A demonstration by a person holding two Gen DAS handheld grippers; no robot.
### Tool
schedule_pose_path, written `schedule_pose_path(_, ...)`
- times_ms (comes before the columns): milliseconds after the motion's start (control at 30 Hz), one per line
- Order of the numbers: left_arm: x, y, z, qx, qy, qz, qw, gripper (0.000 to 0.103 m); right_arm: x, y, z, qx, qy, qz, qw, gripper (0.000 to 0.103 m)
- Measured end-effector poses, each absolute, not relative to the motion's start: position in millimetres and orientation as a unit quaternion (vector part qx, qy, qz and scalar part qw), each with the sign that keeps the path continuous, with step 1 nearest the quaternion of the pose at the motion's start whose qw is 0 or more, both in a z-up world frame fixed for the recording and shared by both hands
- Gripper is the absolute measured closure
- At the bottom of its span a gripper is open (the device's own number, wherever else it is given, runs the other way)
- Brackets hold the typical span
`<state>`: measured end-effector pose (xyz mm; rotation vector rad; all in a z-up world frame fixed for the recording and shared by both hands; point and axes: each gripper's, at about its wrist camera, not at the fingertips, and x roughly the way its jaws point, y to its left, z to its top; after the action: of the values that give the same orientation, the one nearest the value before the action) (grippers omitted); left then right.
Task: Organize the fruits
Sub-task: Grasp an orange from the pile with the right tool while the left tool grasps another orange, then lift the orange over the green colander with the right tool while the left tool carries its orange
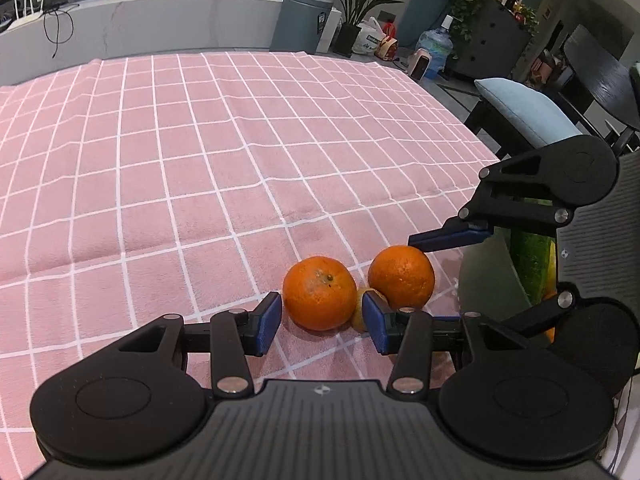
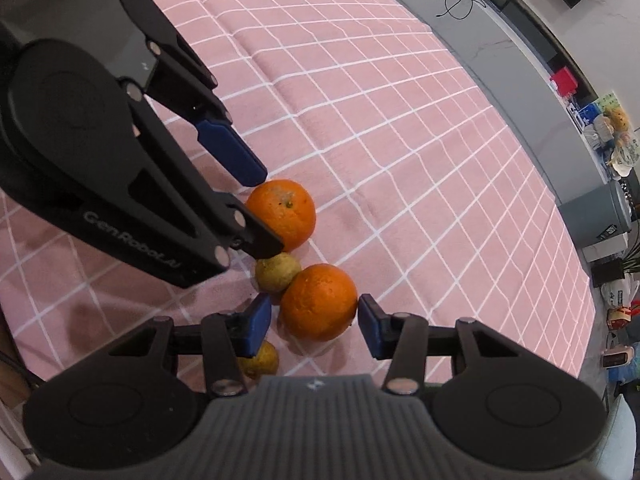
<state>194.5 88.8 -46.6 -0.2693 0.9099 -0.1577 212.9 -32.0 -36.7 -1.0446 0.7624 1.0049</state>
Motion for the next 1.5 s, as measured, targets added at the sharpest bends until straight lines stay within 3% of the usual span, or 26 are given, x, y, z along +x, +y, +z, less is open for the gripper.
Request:
schedule_pose_path(433,196.9,97.9,-55.2,-0.181,0.44,-0.085,0.875,0.048,213.2,-30.6,-40.6,-0.469,0.331,0.432,0.695,0.064)
schedule_pose_path(567,193.6,100.2,-55.3,-0.192,0.44,-0.083,0.873,0.057,208.0,-29.6,-40.9,-0.473,0.324,0.429,0.698,0.064)
schedule_pose_path(900,179.3,101.5,-48.5,-0.185,0.439,-0.059,0.877,0.059,204.8,-30.2,-34.5,-0.465,0.321,0.424,0.708,0.065)
schedule_pose_path(1500,133.7,89.6,6.7,-0.218,0.397,-0.071,0.889,0.059,177.4,-72.9,24.6,-0.361,0.319,0.431,0.763,0.065)
